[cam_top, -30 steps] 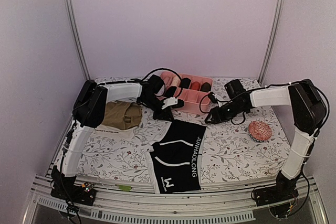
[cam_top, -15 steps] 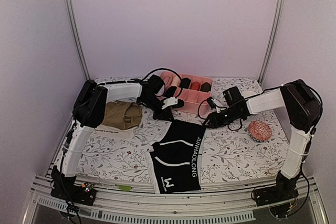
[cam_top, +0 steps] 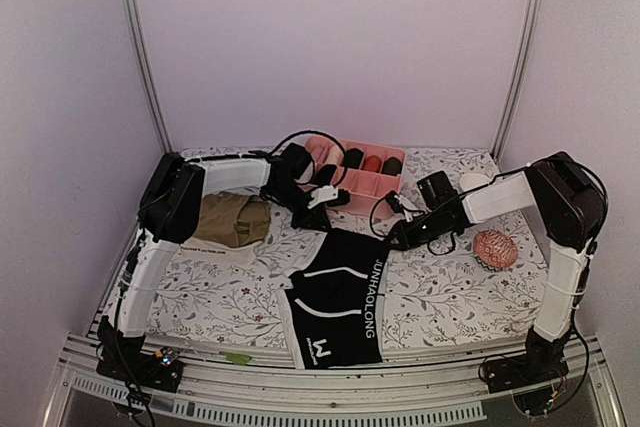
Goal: Roll the underwear
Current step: Pick up the underwear from the center of the board, then fold the underwear at the center of the board.
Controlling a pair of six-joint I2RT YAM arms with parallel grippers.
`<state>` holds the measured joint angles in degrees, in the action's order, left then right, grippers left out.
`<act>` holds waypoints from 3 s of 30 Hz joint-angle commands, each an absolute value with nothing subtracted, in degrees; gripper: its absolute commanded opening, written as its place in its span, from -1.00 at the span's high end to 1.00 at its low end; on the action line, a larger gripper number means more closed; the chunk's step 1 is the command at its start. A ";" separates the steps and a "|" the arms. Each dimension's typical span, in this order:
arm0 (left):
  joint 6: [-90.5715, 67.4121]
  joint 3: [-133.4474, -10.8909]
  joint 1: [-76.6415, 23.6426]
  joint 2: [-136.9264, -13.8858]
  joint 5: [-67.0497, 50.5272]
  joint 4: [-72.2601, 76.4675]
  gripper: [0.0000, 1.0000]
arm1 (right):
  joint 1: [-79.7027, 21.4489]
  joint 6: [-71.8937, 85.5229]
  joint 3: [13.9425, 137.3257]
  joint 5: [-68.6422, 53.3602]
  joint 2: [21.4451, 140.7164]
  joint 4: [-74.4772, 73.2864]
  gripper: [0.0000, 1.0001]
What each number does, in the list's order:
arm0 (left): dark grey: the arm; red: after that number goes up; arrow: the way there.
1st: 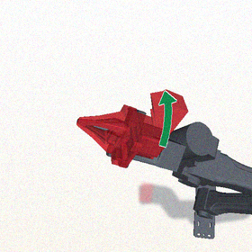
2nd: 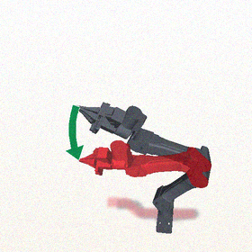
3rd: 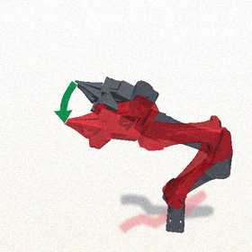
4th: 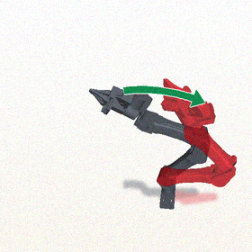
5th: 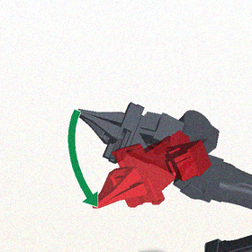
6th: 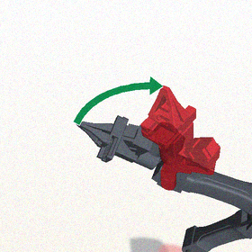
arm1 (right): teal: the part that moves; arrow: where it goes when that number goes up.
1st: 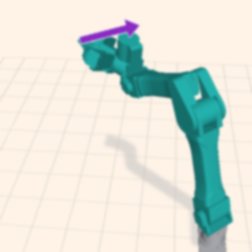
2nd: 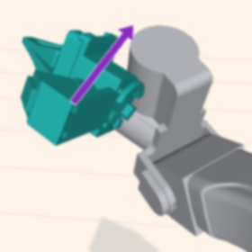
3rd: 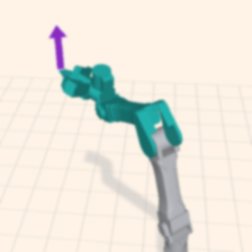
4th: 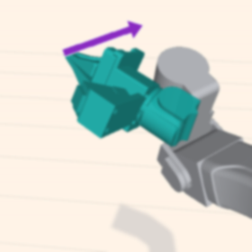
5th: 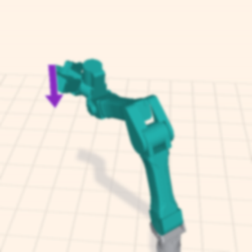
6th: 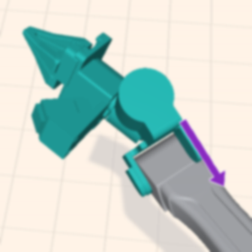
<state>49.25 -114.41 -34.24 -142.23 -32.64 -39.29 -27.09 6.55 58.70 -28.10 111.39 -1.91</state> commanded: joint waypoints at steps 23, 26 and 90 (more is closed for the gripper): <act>46.89 -113.13 -30.14 -133.90 -34.37 -32.21 1.00 | -26.64 -2.46 76.28 -21.60 110.41 -16.96 1.00; 47.84 -107.88 -30.36 -129.75 -35.89 -30.63 1.00 | -26.63 -2.84 75.87 -22.57 109.10 -16.80 1.00; 50.32 -75.31 -28.22 -107.50 -35.90 -39.73 1.00 | -39.60 6.01 66.72 -33.68 104.42 -18.52 1.00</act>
